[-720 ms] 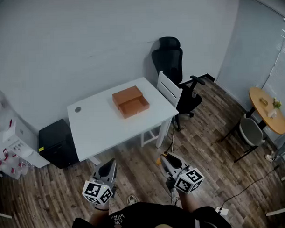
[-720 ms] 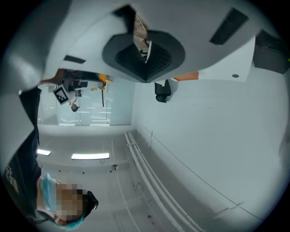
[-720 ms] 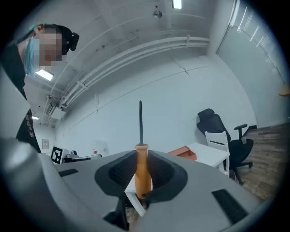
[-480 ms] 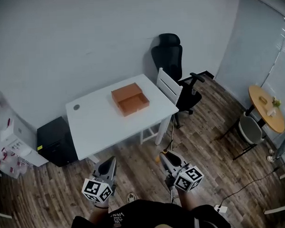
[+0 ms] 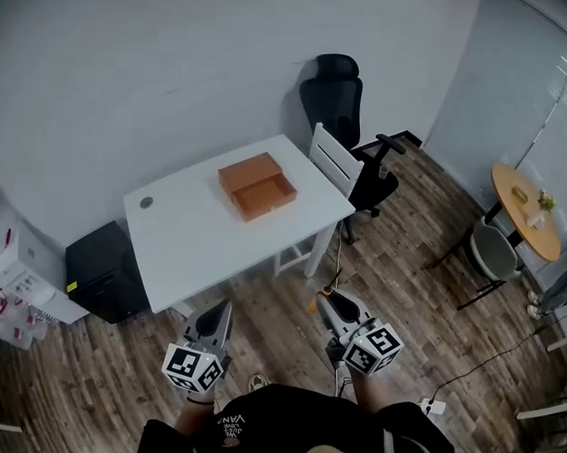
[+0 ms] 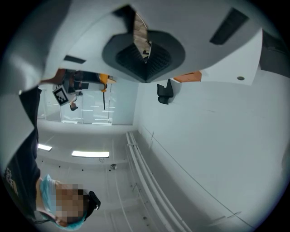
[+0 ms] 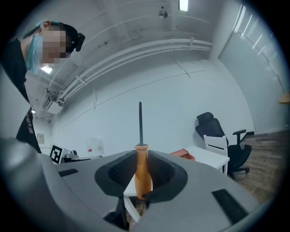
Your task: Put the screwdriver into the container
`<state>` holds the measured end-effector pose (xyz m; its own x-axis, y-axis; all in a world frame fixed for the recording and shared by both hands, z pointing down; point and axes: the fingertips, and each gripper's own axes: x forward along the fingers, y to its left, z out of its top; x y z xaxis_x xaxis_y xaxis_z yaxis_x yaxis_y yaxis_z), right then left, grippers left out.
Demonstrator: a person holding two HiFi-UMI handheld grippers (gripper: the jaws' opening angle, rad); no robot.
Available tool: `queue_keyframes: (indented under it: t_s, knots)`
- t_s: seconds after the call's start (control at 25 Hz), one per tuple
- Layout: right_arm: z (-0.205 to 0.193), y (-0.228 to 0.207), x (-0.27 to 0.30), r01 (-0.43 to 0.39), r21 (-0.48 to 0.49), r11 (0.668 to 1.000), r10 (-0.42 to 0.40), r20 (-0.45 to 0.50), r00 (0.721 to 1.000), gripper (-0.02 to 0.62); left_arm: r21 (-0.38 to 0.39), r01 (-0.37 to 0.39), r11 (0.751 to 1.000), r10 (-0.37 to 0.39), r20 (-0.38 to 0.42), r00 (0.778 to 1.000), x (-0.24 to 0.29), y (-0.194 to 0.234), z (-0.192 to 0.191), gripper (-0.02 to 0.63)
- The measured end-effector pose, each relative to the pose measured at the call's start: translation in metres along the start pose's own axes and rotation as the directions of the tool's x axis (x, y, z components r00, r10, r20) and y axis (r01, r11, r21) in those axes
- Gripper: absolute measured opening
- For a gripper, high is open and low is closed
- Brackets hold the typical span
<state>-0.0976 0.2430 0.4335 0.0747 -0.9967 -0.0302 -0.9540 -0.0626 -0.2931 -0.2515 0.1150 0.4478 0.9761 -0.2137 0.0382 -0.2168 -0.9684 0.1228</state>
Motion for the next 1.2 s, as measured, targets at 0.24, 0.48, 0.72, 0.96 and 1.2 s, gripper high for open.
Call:
queue_keyframes:
  t_s: [0.24,0.48,0.72,0.96,1.2]
  knots:
    - [-0.007,0.002,0.013,0.031,-0.021,0.999,-0.031,0.003,1.000,0.081,0.010,0.030,1.000,-0.030,-0.012,0.999,0.007,0.016,-0.002,0.014]
    - [-0.010,0.005,0.026,0.070,-0.018,0.997,-0.069,0.018,0.997,0.081,0.013,0.066,0.998,-0.066,-0.024,0.998,0.013,0.034,-0.003,0.014]
    - [-0.011,-0.001,0.036,0.090,-0.027,0.996,-0.089,0.017,0.996,0.081,0.011,0.078,0.997,-0.078,-0.036,0.996,0.023,0.046,-0.006,0.014]
    - [-0.006,-0.022,0.054,0.070,-0.027,0.997,-0.070,0.005,0.998,0.081,0.005,0.055,0.998,-0.055,-0.041,0.998,0.044,0.051,-0.007,0.014]
    - [0.005,-0.056,0.073,0.021,-0.043,0.999,-0.022,-0.013,1.000,0.081,0.011,0.006,1.000,-0.005,-0.039,0.999,0.076,0.052,-0.005,0.015]
